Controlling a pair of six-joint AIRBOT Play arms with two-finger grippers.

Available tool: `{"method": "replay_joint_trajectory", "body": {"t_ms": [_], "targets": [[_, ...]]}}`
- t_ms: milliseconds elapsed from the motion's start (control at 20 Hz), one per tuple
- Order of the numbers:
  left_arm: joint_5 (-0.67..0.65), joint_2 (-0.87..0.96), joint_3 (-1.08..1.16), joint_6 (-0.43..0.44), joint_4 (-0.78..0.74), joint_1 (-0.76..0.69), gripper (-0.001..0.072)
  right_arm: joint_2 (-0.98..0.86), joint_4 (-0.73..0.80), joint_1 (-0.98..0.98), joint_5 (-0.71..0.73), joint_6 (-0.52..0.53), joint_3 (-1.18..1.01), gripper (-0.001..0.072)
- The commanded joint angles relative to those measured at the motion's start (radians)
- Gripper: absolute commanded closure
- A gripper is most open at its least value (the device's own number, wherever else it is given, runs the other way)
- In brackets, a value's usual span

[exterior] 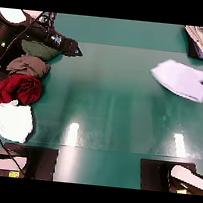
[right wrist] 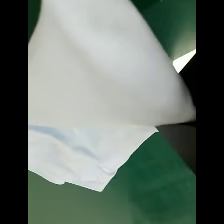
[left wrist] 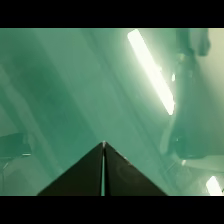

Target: Fold the shirts.

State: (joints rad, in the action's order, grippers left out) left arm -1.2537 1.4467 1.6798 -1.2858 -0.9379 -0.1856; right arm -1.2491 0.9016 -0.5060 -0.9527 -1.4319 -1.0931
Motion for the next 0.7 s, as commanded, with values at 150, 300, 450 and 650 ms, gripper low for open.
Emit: {"method": "replay_joint_trajectory", "body": {"t_ms": [150,300,450,650], "targets": [[0.017,-0.001,0.000,-0.027,0.002,-0.006,0.0684,0.158,0.047,-0.353,0.096,-0.026,0.251,0.0693],[0.008,-0.001,0.000,-0.026,0.002,-0.006,0.0684,0.156,0.168,-0.409,0.042,-0.027,0.253,0.0692],[-0.014,-0.001,0.000,-0.023,0.001,-0.006,0.0684,0.156,0.437,-0.439,-0.066,-0.026,0.198,0.0539],[-0.019,-0.001,0.000,-0.014,0.000,-0.006,0.0684,0.157,0.590,-0.516,-0.201,-0.027,0.082,-0.0002]]}}
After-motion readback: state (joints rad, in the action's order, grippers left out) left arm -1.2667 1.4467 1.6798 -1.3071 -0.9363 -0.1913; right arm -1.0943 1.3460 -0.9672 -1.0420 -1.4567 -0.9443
